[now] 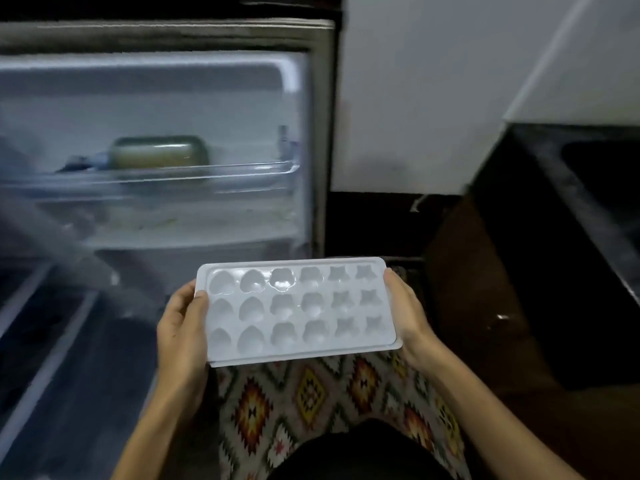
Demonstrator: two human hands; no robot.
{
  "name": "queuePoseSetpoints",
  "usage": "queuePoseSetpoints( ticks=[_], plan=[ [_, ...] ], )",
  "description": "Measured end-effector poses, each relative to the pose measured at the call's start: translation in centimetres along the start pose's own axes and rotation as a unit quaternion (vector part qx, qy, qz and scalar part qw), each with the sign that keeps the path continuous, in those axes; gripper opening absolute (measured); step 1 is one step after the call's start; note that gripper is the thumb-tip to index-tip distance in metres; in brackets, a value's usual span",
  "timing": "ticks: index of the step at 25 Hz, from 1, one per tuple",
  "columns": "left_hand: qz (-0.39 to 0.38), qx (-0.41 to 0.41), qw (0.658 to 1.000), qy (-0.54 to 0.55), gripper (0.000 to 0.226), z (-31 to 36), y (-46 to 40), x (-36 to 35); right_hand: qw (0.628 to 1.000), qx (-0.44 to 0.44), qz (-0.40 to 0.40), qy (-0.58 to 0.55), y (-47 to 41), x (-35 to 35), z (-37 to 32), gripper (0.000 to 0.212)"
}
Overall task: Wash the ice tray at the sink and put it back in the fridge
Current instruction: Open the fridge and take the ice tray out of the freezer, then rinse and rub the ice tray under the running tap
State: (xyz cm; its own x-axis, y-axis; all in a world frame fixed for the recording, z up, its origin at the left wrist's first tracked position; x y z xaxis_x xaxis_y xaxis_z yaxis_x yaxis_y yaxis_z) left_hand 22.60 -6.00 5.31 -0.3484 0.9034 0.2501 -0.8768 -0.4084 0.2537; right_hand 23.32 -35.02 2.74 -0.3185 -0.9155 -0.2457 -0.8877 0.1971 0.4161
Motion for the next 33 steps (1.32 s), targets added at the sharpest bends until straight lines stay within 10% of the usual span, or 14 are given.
queuePoseSetpoints(
  ticks=[17,33],
  plan=[
    [-0.398,-0.115,0.904,-0.105,0.019,8.4,12.6,-40.7,0.904,0.108,0.364,-0.196,7.5,34.7,-6.8,0.042],
    [-0.590,-0.104,0.788,-0.143,0.022,12.0,19.7,-63.5,0.809,0.116,0.519,-0.250,7.2,48.2,-10.9,0.040]
  ],
)
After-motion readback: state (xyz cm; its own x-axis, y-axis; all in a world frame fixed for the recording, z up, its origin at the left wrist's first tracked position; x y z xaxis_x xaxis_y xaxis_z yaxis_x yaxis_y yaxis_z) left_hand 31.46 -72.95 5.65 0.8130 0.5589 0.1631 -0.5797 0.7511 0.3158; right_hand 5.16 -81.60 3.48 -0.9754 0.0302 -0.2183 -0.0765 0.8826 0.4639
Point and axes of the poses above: each hand's wrist, its own y-axis away from the middle knuckle, its own x-axis out of the back of the hand, z = x × y, the point moved 7 cm from there along -y, towards the middle knuckle, and after that the axes turned 14 degrees about -y, right-handed, at the moved point
